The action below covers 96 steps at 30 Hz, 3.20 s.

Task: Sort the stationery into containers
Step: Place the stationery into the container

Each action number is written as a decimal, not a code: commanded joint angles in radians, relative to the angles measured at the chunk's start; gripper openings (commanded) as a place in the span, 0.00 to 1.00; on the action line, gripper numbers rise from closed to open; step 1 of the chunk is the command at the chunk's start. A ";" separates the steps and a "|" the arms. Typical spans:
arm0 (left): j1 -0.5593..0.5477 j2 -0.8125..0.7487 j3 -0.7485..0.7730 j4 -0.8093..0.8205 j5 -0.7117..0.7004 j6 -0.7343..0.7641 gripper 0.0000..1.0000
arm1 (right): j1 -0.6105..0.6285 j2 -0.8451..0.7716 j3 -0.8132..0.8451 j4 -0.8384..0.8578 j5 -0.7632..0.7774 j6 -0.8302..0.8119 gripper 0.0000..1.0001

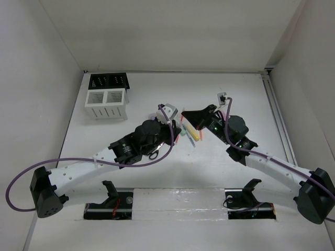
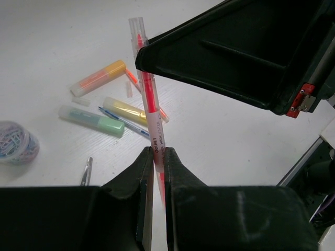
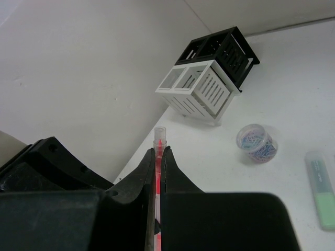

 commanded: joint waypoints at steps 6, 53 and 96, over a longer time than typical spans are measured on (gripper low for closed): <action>0.041 -0.036 0.081 0.323 -0.027 0.022 0.00 | 0.060 0.047 -0.031 -0.210 -0.167 -0.027 0.00; 0.085 0.062 0.076 0.291 -0.326 -0.039 0.00 | -0.050 -0.306 0.007 -0.327 -0.159 -0.098 0.78; 1.065 0.975 0.736 0.397 -0.275 0.134 0.00 | -0.090 -0.409 -0.145 -0.453 -0.277 -0.249 0.80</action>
